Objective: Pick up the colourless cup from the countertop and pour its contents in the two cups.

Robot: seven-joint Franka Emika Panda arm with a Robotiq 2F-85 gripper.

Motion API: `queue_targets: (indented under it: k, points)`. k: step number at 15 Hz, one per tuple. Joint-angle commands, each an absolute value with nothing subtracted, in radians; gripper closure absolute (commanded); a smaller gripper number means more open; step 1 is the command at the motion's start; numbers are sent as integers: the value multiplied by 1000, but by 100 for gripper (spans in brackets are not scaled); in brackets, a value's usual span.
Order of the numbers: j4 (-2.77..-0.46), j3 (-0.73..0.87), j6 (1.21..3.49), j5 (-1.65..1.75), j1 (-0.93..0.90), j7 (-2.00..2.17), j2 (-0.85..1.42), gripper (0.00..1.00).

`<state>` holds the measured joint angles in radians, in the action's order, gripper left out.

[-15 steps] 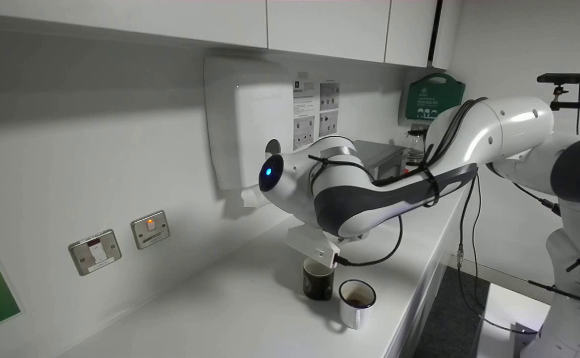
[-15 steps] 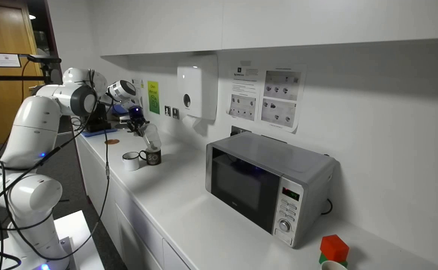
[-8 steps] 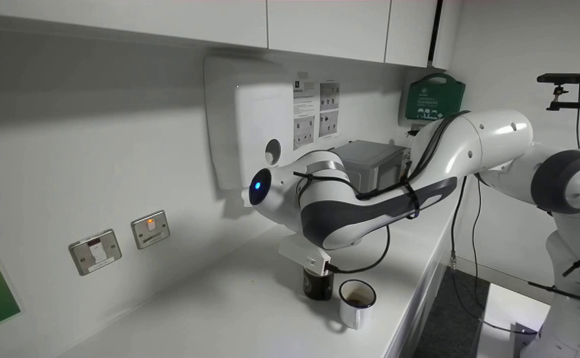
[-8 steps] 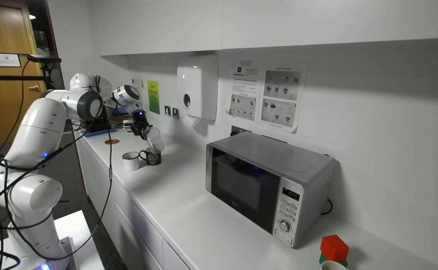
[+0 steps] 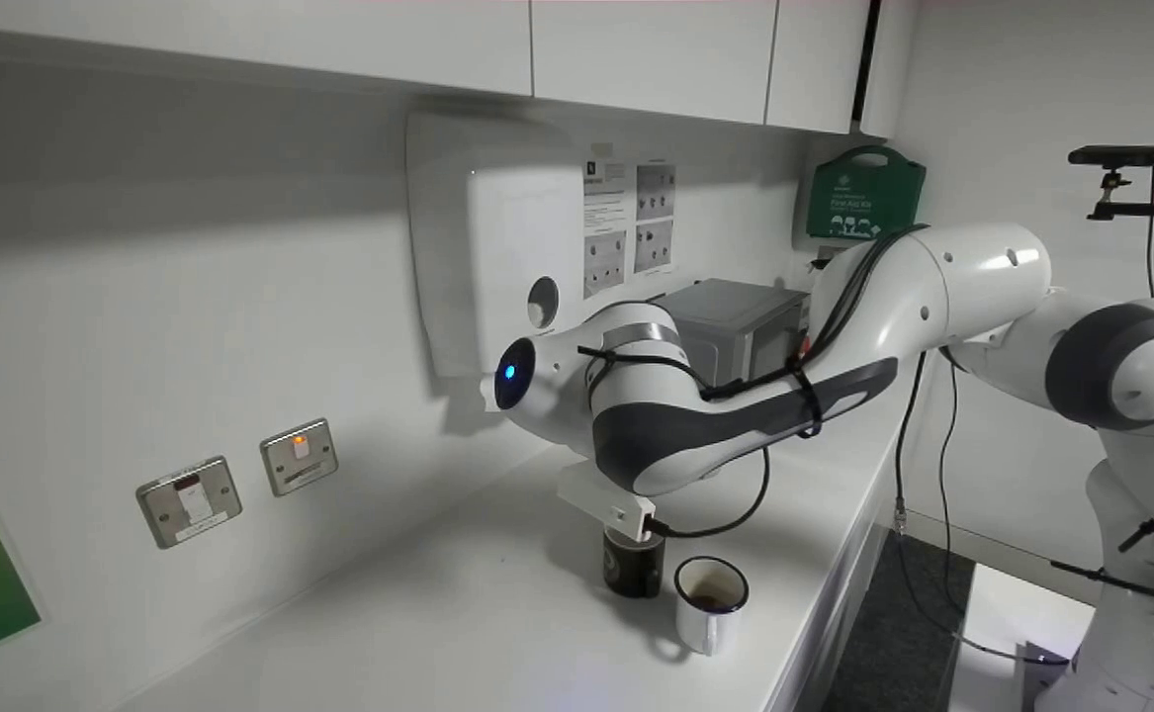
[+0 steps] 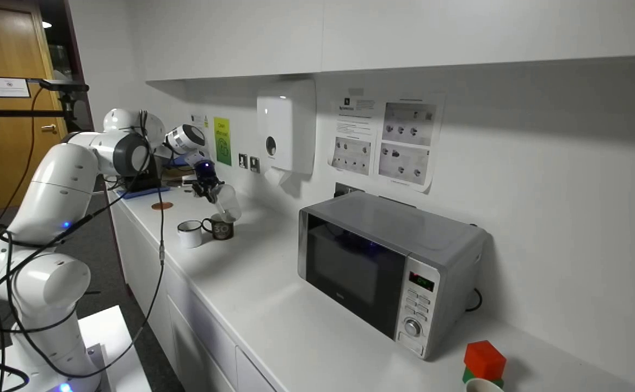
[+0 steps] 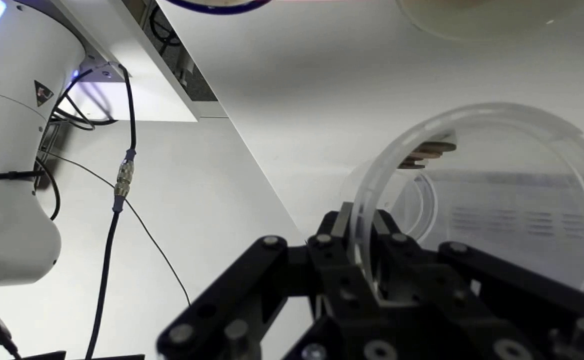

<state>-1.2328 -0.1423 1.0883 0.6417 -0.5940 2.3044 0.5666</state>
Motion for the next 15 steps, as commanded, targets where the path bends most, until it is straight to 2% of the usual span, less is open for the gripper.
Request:
queue_targets:
  k: [1, 15]
  points:
    - [-1204, -125, 1016, 697, -628, 2308, 591, 98]
    - [-1169, -115, 868, 788, -730, 2340, 694, 98]
